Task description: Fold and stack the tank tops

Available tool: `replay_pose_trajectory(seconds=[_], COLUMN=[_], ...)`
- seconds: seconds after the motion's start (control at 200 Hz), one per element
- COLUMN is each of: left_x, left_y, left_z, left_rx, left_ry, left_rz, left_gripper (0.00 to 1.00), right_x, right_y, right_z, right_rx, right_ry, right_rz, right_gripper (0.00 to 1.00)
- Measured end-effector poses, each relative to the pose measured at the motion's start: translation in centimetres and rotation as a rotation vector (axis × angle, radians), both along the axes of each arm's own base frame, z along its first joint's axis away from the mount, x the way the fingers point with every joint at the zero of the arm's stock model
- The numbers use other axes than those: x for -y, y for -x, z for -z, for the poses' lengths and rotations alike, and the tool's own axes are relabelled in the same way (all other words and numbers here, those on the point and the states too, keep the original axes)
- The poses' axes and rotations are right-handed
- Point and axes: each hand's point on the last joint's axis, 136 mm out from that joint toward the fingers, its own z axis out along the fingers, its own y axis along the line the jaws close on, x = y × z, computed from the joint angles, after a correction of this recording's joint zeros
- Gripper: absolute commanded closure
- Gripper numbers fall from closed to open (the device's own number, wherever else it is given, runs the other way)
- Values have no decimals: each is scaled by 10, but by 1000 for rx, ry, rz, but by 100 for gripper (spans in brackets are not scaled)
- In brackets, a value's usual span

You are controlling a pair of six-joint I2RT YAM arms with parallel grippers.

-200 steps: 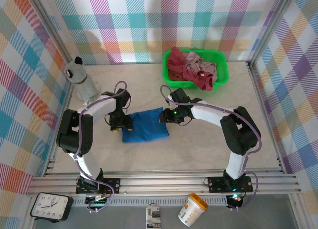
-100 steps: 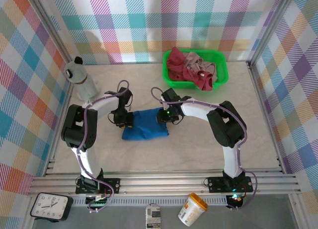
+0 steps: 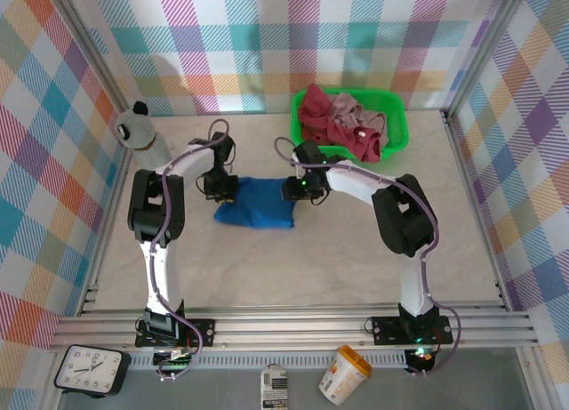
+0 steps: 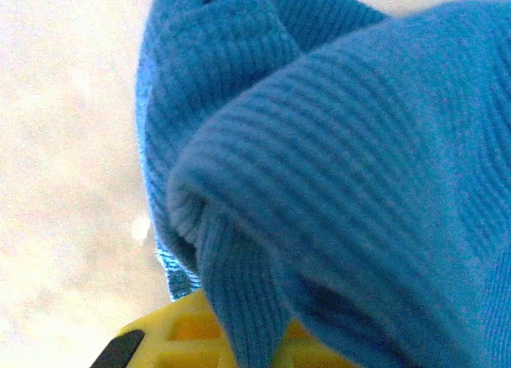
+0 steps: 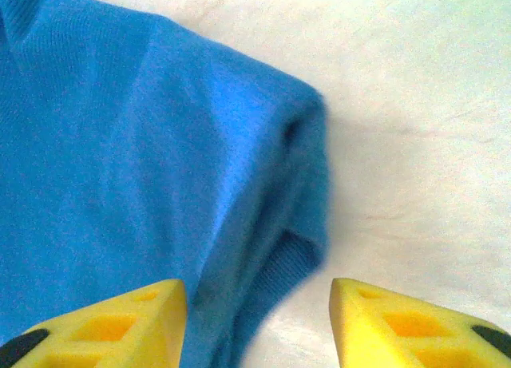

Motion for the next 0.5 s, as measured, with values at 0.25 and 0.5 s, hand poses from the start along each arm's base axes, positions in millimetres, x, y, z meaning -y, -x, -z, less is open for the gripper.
replay_pose_trajectory(seconds=[0.25, 0.5], left_x=[-24, -38], left_y=[-64, -117], left_z=[-4, -7], left_rx=[70, 147], left_ry=[-19, -67], left_rz=[-45, -30], left_gripper=[91, 88], right_x=[53, 118], right_y=[-30, -74], right_z=[-72, -133], right_rx=[117, 271], right_ry=[-24, -7], right_rz=[64, 147], right_gripper=[41, 33])
